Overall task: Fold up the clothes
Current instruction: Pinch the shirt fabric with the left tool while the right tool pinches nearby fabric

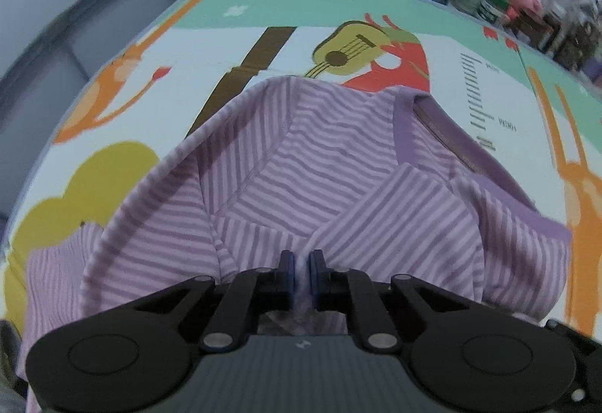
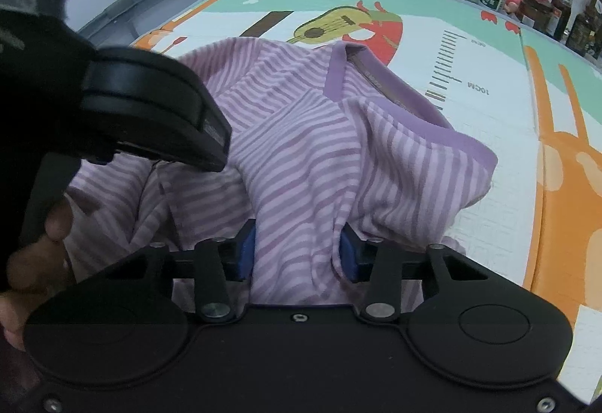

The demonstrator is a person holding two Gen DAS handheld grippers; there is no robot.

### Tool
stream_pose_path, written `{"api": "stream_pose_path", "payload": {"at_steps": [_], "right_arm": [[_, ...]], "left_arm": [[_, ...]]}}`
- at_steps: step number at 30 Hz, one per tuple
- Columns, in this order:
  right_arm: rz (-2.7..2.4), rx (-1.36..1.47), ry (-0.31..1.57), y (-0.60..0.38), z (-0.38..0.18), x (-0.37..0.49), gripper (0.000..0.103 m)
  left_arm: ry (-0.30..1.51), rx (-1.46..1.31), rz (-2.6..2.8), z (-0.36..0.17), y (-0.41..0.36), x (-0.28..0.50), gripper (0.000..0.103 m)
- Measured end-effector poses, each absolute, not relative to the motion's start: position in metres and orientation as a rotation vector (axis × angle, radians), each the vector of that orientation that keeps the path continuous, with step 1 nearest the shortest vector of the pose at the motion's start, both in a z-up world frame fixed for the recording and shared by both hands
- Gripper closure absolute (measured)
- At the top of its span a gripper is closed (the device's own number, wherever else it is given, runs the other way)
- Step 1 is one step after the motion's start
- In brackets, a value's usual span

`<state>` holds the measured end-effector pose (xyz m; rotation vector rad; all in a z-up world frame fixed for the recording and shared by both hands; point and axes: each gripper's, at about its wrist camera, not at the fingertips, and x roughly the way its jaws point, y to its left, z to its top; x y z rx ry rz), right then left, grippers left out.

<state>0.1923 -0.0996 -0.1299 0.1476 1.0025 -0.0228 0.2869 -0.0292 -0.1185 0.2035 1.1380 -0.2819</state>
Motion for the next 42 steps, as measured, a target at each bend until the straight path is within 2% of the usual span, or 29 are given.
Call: {"api": "stream_pose_path", "payload": {"at_steps": [6, 15, 42], "right_arm": [[-0.005, 0.127, 1.001, -0.095, -0.128, 0.191, 0.078], [-0.005, 0.13, 1.008, -0.097, -0.123, 0.188, 0.085], [-0.169, 0.207, 1.007, -0.17, -0.096, 0.102, 0.088]], "left_arm": [[1.133, 0.226, -0.304, -0.118, -0.029, 0.284, 0.095], [1.13, 0.266, -0.335, -0.115, -0.033, 0.278, 0.096], [1.106, 0.422, -0.545, -0.101, -0.113, 0.194, 0.097]]}}
